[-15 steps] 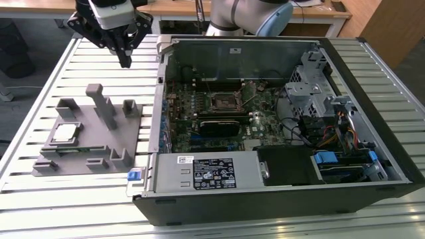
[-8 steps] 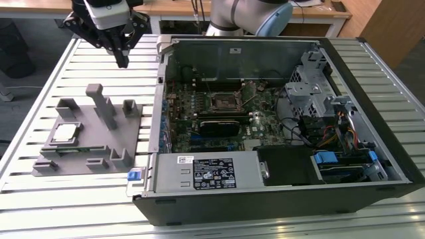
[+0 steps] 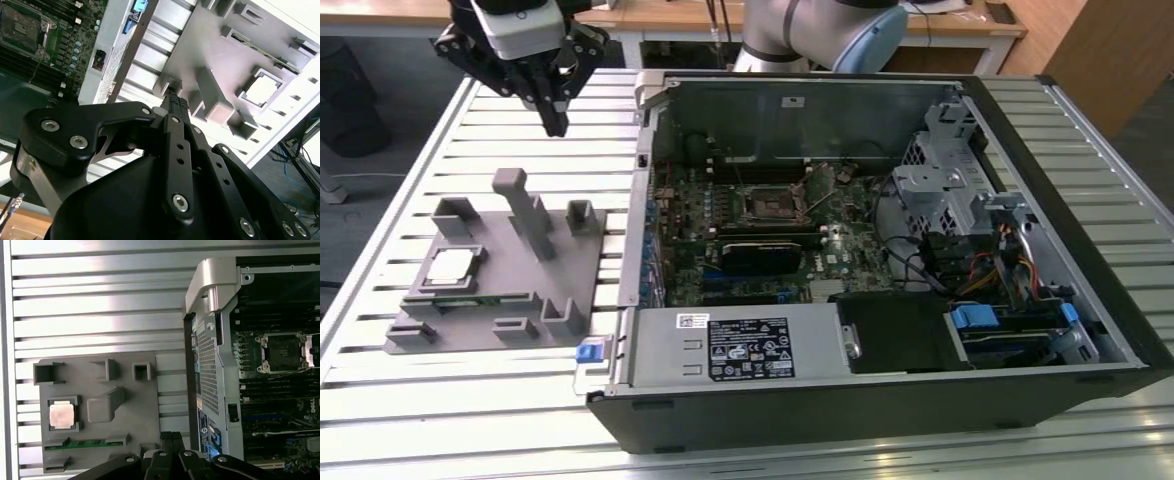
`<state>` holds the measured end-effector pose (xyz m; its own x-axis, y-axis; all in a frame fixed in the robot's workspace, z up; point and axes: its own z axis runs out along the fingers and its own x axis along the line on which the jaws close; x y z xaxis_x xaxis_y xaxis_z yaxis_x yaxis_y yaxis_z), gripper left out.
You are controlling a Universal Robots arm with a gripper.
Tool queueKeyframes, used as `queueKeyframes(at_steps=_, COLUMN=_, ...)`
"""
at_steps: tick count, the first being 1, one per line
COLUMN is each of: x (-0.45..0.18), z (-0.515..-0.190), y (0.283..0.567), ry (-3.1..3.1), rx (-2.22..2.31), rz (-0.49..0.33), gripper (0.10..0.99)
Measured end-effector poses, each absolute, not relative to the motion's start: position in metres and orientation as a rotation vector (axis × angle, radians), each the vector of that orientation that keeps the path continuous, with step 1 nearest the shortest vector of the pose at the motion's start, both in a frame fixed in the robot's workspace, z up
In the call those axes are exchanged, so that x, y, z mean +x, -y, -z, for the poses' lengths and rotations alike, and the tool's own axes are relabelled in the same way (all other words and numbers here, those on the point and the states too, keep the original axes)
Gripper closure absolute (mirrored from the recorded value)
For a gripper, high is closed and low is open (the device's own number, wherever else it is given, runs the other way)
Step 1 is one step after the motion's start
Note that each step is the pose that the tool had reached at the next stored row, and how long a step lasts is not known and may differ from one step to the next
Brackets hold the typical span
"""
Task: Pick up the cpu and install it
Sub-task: 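Reach for the cpu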
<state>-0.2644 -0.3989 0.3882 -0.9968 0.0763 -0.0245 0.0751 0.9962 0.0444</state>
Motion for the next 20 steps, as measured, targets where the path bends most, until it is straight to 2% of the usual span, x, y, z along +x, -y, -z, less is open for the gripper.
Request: queueKeyframes(at_steps=20, x=-0.323, z=-0.387, y=0.396, ry=-3.113, rx=0.118, rz=-0.067, gripper=0.965)
